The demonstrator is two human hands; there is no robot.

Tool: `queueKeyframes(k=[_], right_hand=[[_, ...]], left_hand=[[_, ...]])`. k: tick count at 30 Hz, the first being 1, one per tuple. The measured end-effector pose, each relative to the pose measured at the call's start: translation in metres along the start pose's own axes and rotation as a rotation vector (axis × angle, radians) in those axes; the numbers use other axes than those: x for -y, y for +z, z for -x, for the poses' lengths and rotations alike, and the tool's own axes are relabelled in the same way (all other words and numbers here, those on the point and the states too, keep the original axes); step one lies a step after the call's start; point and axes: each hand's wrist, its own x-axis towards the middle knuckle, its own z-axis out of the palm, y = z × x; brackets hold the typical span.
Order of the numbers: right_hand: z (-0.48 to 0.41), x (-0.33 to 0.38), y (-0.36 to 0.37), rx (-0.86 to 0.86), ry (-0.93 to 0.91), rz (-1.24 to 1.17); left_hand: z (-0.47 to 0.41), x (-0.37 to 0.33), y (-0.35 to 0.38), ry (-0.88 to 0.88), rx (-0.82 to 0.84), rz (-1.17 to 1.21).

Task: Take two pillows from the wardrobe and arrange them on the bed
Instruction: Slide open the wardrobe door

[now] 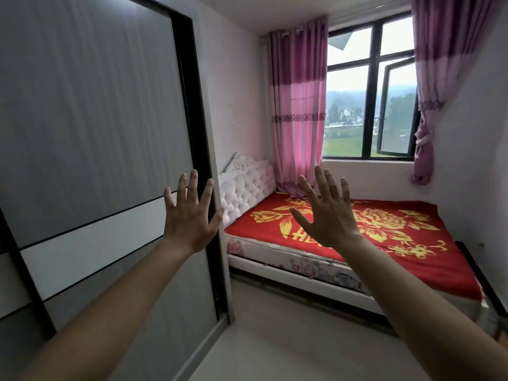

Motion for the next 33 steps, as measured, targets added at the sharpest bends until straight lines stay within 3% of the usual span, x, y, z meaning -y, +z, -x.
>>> queueKeyframes(k=[5, 10, 18, 25, 33], right_hand=[[-0.062, 0.017, 0.107, 0.046, 0.011, 0.011], [-0.139, 0.042, 0.217, 0.172, -0.017, 0.017], [-0.253, 0.065, 0.321, 0.23, -0.031, -0.084], [-0.347, 0.073, 0.429, 0.188, -0.077, -0.248], [-0.465, 0.116, 0.576, 0.298, -0.229, -0.538]], left_hand=[[-0.049, 0.045, 0.095, -0.02, 0.011, -0.03], [-0.107, 0.116, 0.187, -0.044, 0.158, -0.092], [-0.205, 0.197, 0.28, -0.159, 0.161, -0.073], [-0.26, 0.228, 0.362, -0.19, 0.132, -0.123], [-0.327, 0.285, 0.465, -0.271, 0.134, -0.405]])
